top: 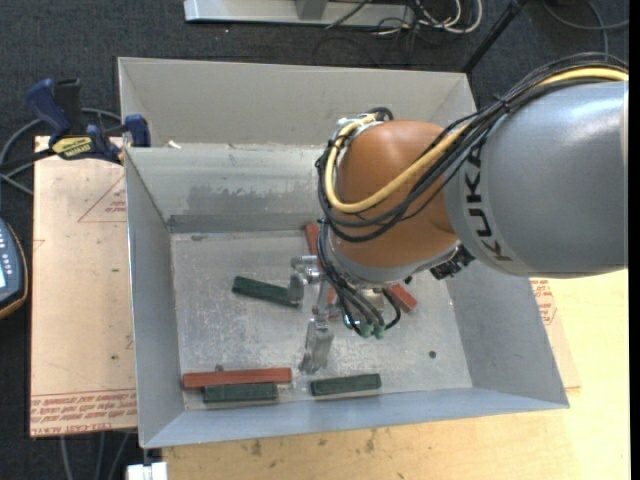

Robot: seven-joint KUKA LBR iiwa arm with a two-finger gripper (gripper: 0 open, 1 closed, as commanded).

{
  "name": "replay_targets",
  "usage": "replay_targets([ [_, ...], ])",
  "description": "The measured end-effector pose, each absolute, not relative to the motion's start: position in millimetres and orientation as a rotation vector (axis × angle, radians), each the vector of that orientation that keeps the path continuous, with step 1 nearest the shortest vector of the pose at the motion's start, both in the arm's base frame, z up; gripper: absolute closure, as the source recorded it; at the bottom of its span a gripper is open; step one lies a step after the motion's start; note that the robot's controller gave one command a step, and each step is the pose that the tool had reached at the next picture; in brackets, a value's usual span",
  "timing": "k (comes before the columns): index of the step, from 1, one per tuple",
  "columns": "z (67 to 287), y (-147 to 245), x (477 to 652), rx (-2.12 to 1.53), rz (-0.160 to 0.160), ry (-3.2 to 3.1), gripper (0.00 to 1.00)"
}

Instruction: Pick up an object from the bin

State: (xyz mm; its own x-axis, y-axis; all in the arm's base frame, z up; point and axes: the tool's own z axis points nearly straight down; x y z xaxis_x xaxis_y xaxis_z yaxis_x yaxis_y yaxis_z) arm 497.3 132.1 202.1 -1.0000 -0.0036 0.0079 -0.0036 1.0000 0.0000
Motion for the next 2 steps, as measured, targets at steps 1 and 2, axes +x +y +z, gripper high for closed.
replay_targets([
  [1, 134, 192, 561.4, 0.188, -0.004, -3.136, 0.0],
  [2, 80, 133, 611.1, 0.028, 0.002, -3.142, 0.0],
])
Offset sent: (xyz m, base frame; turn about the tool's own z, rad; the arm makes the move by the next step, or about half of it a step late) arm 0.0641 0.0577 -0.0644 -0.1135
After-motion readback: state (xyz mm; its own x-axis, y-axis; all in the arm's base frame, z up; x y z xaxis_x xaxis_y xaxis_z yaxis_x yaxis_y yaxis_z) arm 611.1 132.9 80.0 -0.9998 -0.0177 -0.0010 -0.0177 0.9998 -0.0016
